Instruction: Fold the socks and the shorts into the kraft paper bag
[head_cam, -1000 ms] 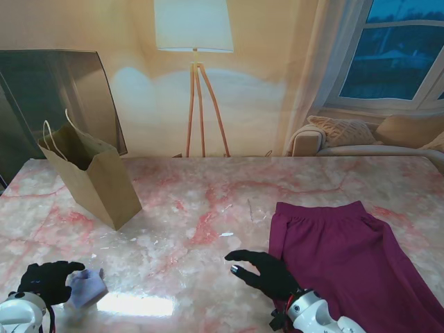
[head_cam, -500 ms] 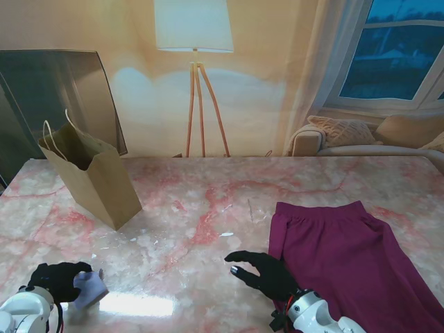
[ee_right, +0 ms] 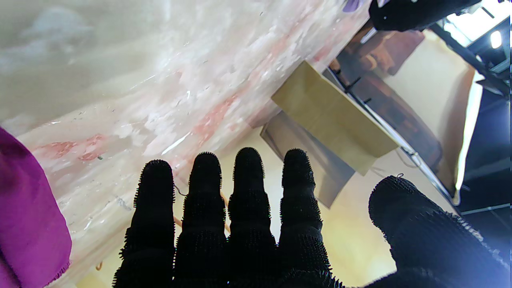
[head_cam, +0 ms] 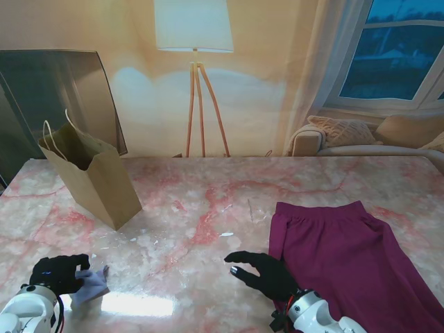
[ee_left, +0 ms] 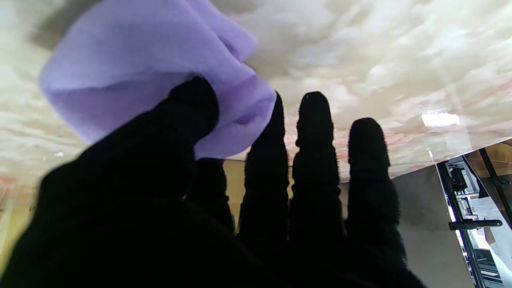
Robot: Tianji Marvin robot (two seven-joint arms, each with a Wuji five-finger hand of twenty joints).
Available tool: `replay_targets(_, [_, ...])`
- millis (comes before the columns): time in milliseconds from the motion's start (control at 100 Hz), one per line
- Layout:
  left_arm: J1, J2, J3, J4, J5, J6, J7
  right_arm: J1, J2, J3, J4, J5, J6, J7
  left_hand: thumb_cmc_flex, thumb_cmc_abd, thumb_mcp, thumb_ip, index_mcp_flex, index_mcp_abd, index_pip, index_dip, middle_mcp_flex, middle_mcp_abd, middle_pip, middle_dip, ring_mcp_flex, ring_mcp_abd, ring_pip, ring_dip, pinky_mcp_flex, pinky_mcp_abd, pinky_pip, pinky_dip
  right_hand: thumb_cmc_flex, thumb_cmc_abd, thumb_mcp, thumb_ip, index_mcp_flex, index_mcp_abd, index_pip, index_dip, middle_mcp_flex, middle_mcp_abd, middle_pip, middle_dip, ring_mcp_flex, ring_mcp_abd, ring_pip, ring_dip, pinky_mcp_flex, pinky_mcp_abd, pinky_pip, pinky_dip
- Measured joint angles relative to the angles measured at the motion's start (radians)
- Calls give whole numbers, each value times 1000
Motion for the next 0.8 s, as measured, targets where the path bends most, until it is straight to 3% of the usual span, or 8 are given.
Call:
replay_targets(90, [8, -5, -6, -13, -2, -3, 37, 0, 0, 0, 0, 1, 0, 2, 0, -17, 4, 0, 13, 0, -4, -35, 79, -21, -10, 161, 29, -4, 57, 33, 9, 1, 23, -8, 0, 0, 0, 0, 0, 0, 0, 0, 0, 0, 0, 0, 0, 0, 0, 0, 0, 0, 0, 0])
replay_targets(160, [14, -8, -9, -24, -3, -7, 75, 0, 1, 0, -1, 1, 0, 4, 0, -17, 4, 0, 35, 3, -25, -92, 110, -21, -10, 212, 37, -4, 74, 44, 9, 13, 25, -9, 0, 0, 0, 0, 0, 0, 0, 0, 0, 0, 0, 0, 0, 0, 1, 0, 0, 0, 0, 0])
replay_targets(320, [31, -14, -15, -71, -24, -22, 99, 0, 1, 2, -2, 1, 0, 4, 35, -23, 4, -6, 173, 3, -122, -303, 161, -19, -40, 222, 51, -4, 82, 44, 9, 26, 28, -9, 0, 0, 0, 0, 2, 0, 0, 0, 0, 0, 0, 0, 0, 0, 1, 9, 0, 0, 0, 0])
replay_targets(420, [35, -15, -11, -92, -15, -36, 110, 0, 1, 2, -2, 1, 0, 4, 50, -13, -1, -6, 216, 12, -151, -413, 173, -18, -55, 214, 60, -4, 84, 44, 12, 26, 36, -9, 0, 0, 0, 0, 2, 0, 0, 0, 0, 0, 0, 0, 0, 0, 1, 9, 0, 0, 0, 0])
replay_targets(480, [34, -15, -5, -98, -13, -44, 119, 0, 1, 2, -2, 1, 0, 4, 58, -13, -4, -24, 232, 13, -160, -445, 185, -18, -60, 206, 60, -4, 84, 44, 19, 27, 44, -9, 0, 0, 0, 0, 2, 0, 0, 0, 0, 0, 0, 0, 0, 0, 1, 9, 0, 0, 0, 0])
replay_targets(800, [45, -19, 35, -150, -22, -86, 196, -5, 1, 6, -3, 1, 0, 3, 58, -25, -4, -24, 257, 13, -161, -518, 224, -19, -65, 179, 97, -4, 117, 44, 45, 31, 68, -9, 9, 1, 0, 0, 2, 0, 0, 0, 0, 0, 2, 0, 0, 1, 1, 10, 0, 0, 0, 0])
